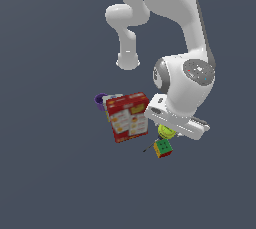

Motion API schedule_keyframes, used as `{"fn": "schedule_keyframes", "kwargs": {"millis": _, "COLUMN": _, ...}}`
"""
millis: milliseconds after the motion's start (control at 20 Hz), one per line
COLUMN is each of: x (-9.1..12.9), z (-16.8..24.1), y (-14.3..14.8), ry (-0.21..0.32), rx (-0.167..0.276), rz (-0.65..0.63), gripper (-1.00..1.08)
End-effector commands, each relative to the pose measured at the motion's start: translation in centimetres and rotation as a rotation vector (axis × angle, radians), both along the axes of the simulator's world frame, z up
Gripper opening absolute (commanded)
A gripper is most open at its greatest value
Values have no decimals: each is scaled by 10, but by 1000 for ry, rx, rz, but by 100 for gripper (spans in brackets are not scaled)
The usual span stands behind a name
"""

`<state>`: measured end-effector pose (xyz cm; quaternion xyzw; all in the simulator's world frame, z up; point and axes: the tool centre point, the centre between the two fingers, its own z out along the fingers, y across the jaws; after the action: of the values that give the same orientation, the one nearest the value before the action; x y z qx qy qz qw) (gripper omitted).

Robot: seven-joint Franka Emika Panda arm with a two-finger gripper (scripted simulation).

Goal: Pick up a designated object from a clutter of objects.

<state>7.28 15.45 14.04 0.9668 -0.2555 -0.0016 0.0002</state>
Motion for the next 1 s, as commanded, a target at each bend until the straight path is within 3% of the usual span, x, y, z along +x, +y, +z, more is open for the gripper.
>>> {"fn": "schedule_keyframes", "kwargs": {"millis": 0, "x": -2, "z": 27, "y": -19, "ry": -2, "rx": 1, "rz": -1, "gripper": -100}}
{"fn": "schedule_keyframes", "kwargs": {"millis": 950, "x": -16, "z": 214, "y": -153, "ry": -3, "rx": 1, "rz": -1, "gripper": -100}}
